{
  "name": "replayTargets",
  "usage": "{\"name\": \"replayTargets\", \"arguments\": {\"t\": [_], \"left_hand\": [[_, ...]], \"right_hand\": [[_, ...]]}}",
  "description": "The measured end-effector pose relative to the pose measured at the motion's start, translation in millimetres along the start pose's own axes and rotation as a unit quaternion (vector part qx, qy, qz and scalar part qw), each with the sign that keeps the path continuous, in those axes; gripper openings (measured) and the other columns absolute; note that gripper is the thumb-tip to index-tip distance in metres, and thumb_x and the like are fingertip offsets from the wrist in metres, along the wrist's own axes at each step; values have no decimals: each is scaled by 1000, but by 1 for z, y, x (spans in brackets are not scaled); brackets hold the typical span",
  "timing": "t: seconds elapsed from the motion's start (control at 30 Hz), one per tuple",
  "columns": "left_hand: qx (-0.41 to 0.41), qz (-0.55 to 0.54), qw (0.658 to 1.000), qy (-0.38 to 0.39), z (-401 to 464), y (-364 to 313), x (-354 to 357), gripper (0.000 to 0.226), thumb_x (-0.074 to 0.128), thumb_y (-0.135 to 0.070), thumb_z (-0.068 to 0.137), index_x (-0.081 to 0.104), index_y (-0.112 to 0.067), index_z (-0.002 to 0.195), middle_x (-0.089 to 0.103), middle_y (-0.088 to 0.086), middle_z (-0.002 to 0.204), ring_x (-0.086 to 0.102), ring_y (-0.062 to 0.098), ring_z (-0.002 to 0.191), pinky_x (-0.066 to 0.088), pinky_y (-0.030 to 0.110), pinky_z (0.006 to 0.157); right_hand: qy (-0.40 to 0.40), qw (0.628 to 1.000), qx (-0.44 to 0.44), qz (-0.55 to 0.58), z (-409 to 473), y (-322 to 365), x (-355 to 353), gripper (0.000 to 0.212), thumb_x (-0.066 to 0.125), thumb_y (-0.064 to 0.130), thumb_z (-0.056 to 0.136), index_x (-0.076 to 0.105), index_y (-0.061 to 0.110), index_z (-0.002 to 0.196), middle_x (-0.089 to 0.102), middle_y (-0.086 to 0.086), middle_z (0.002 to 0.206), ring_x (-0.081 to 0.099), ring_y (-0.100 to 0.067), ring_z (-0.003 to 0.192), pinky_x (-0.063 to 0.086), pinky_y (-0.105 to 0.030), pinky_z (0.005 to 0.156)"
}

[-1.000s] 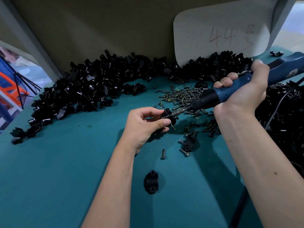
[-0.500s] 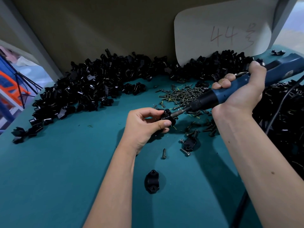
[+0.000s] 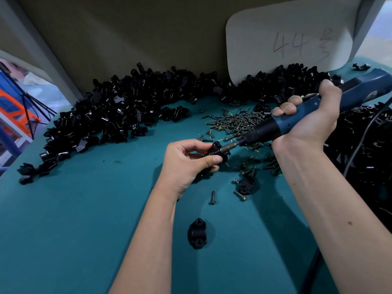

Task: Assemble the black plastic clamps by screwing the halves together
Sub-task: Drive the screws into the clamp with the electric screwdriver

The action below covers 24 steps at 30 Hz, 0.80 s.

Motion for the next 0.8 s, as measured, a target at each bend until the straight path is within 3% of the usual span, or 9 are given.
{"name": "replayTargets", "arguments": {"t": [0.13, 0.23, 0.37, 0.67, 0.8], "left_hand": [[-1, 0, 1000, 0, -1, -1, 0, 26, 90, -7, 55, 82, -19, 77, 76, 18, 82, 74, 30, 59, 61, 30, 57], [-4, -6, 1000, -3, -1, -1, 0, 23, 88, -5, 56, 80, -16, 76, 74, 17, 80, 73, 30, 57, 60, 29, 54], [-6, -15, 1000, 0, 0, -1, 0, 23, 86, -2, 55, 80, -16, 71, 71, 13, 76, 73, 30, 59, 61, 29, 55], [-8, 18, 1000, 11, 2, 3, -2, 24, 88, -5, 58, 76, -20, 72, 68, 17, 85, 73, 33, 60, 62, 33, 55], [-54, 58, 995, 59, 4, 1, 2, 11, 84, -15, 74, 75, -8, 76, 71, 17, 81, 72, 35, 63, 64, 37, 55]], "right_hand": [[23, 1000, 6, -12, 2, 2, 0, 38, 60, 30, 102, 41, 16, 132, 48, -1, 68, 43, -14, 52, 40, -27, 51], [29, 998, 27, -48, 5, -1, -4, 43, 55, 38, 105, 43, 15, 140, 52, 3, 74, 51, -11, 57, 47, -24, 52], [39, 999, 8, -11, 5, -1, -1, 37, 63, 33, 99, 37, 16, 119, 47, -1, 67, 41, -14, 50, 39, -26, 50], [25, 1000, -11, 1, 4, -2, -4, 35, 65, 27, 95, 40, 16, 117, 46, -2, 65, 39, -16, 49, 38, -28, 50], [48, 999, -19, -3, 4, 2, -1, 32, 63, 28, 97, 38, 15, 110, 46, -2, 65, 40, -15, 49, 38, -28, 50]]}}
Point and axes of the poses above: each hand's wrist, its own z-axis towards the middle knuckle, its own x-axis out of the palm, y = z × x, the point moved 5 cm from there along z, towards the middle knuckle
